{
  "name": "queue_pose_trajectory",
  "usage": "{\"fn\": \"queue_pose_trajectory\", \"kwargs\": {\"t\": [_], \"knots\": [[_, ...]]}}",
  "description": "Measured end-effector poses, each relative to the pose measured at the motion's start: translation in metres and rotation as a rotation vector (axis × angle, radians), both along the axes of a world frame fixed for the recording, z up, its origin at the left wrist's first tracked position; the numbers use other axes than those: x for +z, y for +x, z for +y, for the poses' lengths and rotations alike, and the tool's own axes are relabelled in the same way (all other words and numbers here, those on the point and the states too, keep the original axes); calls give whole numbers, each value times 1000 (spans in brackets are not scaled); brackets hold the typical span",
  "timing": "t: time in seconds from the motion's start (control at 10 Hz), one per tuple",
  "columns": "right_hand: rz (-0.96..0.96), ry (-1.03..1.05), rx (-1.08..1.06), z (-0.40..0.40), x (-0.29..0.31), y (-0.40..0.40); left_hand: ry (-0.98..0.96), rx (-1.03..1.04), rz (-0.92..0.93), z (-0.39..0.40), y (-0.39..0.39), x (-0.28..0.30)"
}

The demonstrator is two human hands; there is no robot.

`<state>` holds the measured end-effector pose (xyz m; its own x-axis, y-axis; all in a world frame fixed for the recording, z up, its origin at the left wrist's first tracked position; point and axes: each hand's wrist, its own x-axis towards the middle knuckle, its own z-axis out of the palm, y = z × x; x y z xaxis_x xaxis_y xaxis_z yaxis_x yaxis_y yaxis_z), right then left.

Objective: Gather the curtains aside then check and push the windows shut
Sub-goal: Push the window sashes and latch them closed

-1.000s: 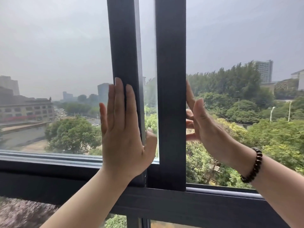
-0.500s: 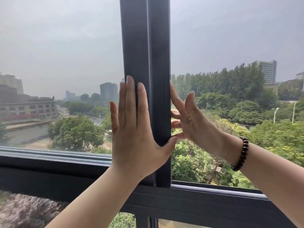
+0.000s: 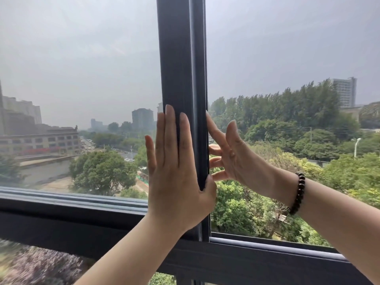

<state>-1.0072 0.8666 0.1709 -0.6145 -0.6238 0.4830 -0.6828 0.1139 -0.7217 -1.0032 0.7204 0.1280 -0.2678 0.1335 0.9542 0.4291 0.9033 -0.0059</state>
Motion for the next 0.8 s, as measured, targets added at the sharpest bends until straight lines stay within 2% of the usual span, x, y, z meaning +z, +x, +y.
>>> {"fn": "queue_pose_trajectory", "kwargs": {"t": [0.6,0.8], "knots": [[-149,-57,-53,-6,2,1,66,-15,9,4,-1,-7],[-251,-40,-65,12,15,10,102,-8,71,11,4,14]]}}
